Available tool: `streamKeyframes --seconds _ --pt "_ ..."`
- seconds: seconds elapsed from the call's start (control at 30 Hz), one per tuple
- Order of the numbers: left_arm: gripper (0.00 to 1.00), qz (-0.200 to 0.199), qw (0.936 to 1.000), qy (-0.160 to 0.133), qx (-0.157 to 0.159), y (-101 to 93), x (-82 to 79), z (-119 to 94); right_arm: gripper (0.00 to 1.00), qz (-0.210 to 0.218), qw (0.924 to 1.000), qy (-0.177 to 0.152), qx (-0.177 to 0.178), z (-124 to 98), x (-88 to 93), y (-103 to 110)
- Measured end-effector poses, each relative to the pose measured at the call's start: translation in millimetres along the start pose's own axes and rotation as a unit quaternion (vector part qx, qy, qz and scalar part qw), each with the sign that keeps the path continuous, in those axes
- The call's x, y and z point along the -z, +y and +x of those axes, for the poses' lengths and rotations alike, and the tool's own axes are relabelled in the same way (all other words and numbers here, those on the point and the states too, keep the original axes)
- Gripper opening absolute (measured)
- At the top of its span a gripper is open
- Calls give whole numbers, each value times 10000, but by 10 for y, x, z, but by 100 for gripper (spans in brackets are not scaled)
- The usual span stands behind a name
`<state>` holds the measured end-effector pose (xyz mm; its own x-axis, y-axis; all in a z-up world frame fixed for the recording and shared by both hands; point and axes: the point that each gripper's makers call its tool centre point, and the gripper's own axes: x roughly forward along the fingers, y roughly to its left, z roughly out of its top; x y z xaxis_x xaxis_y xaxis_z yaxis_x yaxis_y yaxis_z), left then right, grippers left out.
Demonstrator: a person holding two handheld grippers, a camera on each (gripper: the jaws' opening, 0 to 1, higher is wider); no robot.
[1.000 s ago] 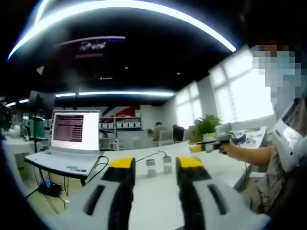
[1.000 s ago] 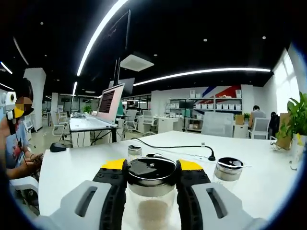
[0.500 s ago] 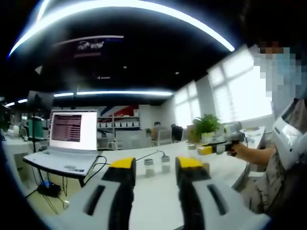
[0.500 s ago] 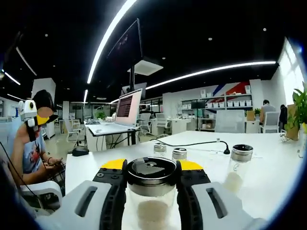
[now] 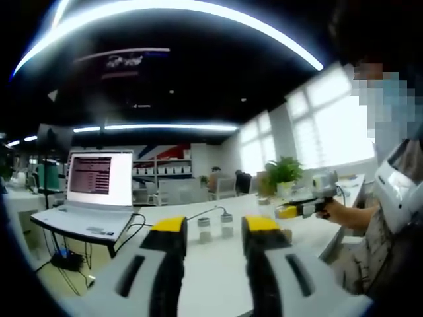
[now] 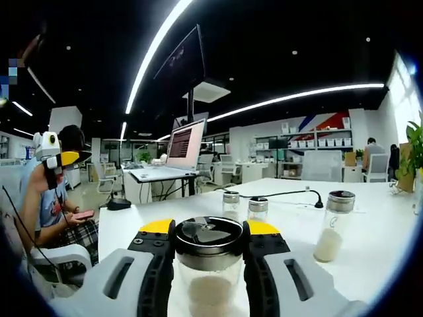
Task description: Rotate the seasoning bottle until the label or dispensing opening points toward the visible target arrow and the bottle remains upright within the marked orientation range
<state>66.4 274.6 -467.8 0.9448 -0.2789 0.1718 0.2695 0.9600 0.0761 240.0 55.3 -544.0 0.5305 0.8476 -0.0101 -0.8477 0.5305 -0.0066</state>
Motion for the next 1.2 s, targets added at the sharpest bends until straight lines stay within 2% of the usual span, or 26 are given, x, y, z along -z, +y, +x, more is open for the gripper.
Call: streamKeyframes --seconds 0.23,0.5,0.53,0.6,0.63,0.7,0.77,0.93,1.1,1.2 --pt "34 -7 10000 36 32 -12 17 -1 39 -4 10000 8 3 -28 29 -5" --pt "34 32 10000 29 43 -14 6 13 40 104 9998 -138 -79 -46 39 -38" --pt "34 37 10000 45 48 -7 17 21 41 53 9998 -143 -111 -44 35 -28" --pt "34 38 10000 79 47 8 42 37 41 -414 9988 -214 -142 -54 -10 -15" --pt "34 32 9999 92 46 12 51 41 44 -464 9986 -239 -124 -62 -31 -9" --pt "34 28 9999 101 57 11 55 44 55 -325 9987 -363 -155 -84 -109 10" --pt "34 50 9999 76 87 2 38 49 58 -124 9989 -397 -203 -99 -138 25" --pt "33 126 9999 54 73 -4 15 39 53 44 9994 -336 -70 -135 -76 13" --pt "33 95 9999 16 98 -12 3 44 53 236 9992 -309 -31 -129 -49 -4" --pt "33 110 9998 19 142 -32 1 62 48 260 9993 -273 -22 -132 -35 1"
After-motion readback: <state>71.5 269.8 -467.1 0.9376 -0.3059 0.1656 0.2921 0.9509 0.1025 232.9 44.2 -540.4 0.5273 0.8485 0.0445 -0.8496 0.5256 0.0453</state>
